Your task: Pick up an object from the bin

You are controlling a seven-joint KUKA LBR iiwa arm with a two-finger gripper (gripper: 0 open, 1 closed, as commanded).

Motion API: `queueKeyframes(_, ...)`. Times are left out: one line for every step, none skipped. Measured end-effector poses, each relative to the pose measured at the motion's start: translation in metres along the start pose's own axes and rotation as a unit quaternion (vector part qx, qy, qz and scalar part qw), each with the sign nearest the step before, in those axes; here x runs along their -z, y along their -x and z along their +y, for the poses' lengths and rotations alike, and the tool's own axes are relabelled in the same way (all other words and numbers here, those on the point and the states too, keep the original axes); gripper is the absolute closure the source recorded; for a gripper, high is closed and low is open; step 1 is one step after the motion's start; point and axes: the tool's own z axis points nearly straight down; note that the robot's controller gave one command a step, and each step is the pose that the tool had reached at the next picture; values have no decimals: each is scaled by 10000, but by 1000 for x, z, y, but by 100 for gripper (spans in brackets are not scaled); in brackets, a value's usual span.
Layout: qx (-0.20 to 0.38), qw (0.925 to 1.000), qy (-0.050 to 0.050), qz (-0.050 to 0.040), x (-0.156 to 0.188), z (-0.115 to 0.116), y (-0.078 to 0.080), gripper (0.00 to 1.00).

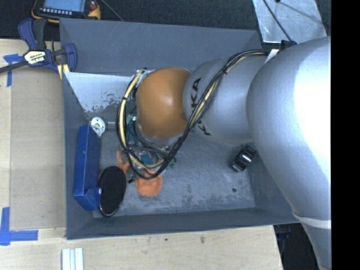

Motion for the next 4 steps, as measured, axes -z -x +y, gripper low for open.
queueKeyframes(-4, 10000, 1, 1, 0, 0, 0, 100)
queueKeyframes(143, 9999, 4, 35, -1, 1, 12, 100)
queueKeyframes(359, 9994, 14, 12, -1, -2, 12, 100)
queueKeyframes(410, 9992, 2, -1, 0, 9, -7, 100)
